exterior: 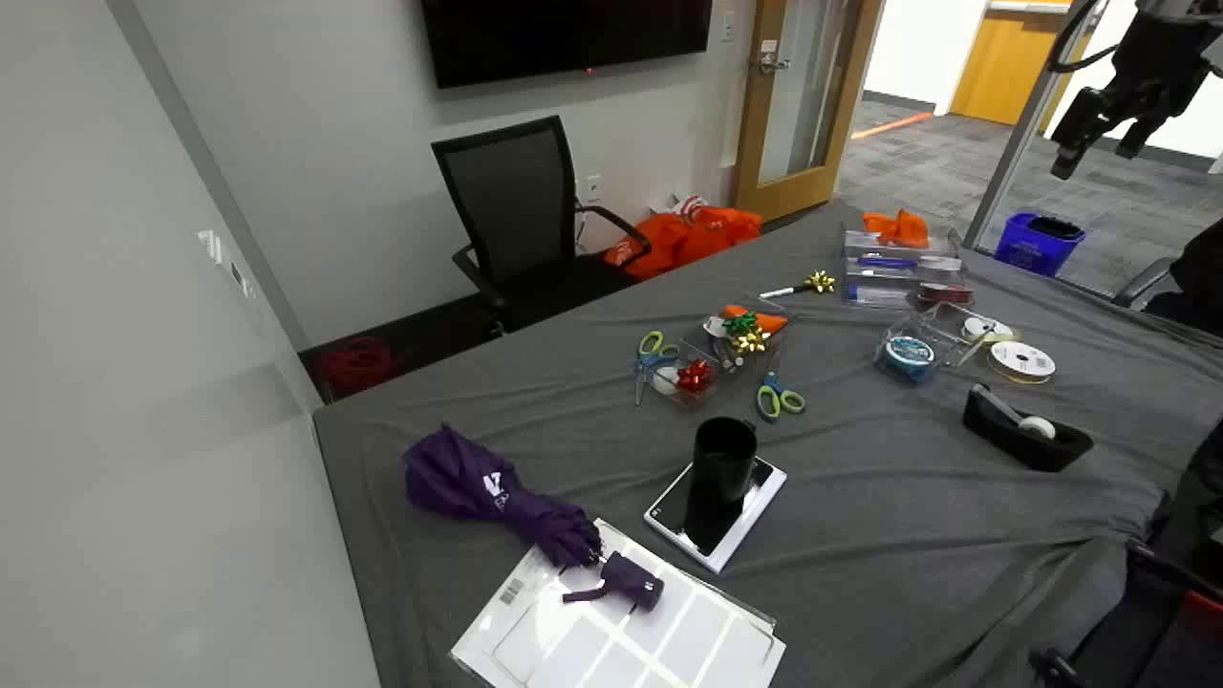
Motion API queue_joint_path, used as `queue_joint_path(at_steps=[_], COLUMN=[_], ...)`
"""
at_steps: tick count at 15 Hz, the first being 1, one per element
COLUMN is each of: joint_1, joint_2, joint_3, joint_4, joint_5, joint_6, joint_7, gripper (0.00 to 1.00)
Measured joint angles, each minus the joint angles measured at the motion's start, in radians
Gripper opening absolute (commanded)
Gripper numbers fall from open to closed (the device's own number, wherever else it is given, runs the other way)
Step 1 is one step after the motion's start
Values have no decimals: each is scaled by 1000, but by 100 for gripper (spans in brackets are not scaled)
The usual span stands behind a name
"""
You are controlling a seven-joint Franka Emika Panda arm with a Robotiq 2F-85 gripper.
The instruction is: Move the green object to the object on the right
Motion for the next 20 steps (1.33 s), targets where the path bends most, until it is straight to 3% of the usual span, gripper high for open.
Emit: queue_joint_path(at_steps=[12,20], joint_1=[1,60], joint_2=[0,118], joint_3=[0,46], joint_4=[0,90], joint_5=[3,263], joint_6=[0,-1], joint_7=[7,399], gripper=[100,100])
